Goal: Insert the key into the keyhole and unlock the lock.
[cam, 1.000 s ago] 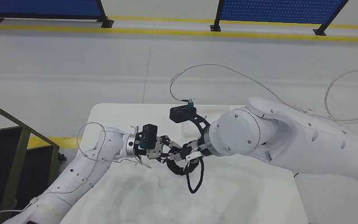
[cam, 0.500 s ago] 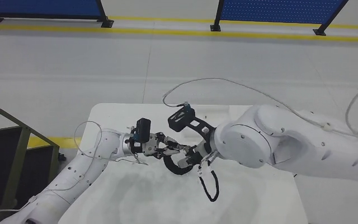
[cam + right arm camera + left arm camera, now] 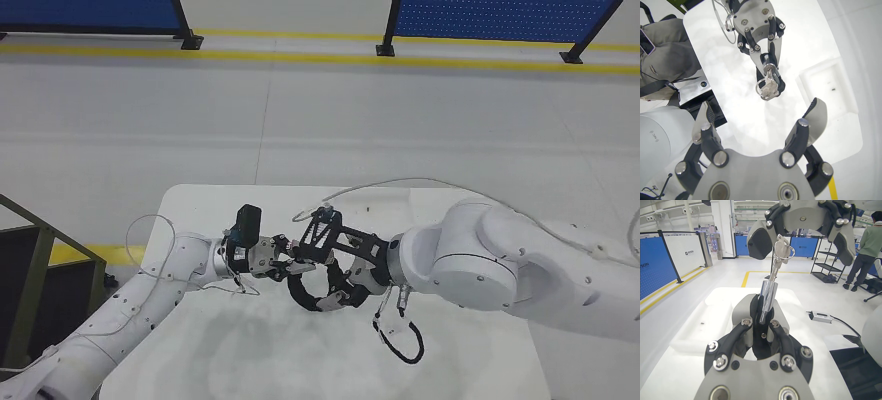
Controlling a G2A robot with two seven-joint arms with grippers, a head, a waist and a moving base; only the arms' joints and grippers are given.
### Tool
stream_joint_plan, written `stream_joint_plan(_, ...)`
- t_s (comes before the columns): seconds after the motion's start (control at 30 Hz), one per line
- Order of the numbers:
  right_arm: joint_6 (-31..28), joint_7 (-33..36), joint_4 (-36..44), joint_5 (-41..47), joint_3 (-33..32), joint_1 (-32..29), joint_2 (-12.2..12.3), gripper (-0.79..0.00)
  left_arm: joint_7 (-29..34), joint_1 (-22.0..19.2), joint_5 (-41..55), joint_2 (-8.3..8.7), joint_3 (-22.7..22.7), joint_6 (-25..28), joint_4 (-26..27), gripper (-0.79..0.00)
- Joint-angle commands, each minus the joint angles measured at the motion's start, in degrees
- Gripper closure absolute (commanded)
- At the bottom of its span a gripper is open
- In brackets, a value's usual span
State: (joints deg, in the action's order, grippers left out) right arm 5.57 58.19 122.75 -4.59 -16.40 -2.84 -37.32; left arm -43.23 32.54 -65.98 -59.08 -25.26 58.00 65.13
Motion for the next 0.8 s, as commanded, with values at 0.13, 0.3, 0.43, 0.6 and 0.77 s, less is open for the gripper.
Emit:
stream_joint_plan(0.13,-10.95,-7.28,-0.57,-2.05,-4.66,-4.86,3.69,-0.785,0.63,-1.66,4.91,1.22,3.36,0.0,0.53,0.0)
stream_joint_plan(0.3,-14.06,-9.86,-0.77,-2.94,-6.13,-6.72,4.89,-0.785,0.44,-2.87,8.11,1.98,5.87,0.0,0.74,0.0)
stream_joint_plan(0.43,-14.06,-9.86,-0.77,-2.94,-6.13,-6.72,4.89,-0.785,0.35,-4.18,9.69,2.43,7.39,0.0,0.45,0.0)
stream_joint_plan(0.6,-14.06,-9.86,-0.77,-2.94,-6.13,-6.72,4.89,-0.785,2.51,-6.47,11.81,2.77,10.45,0.0,0.43,0.0)
stream_joint_plan(0.77,-13.76,-10.04,-0.46,-4.44,-6.33,-7.27,4.88,-0.785,2.99,-8.61,15.3,2.96,12.59,0.0,-0.24,0.0)
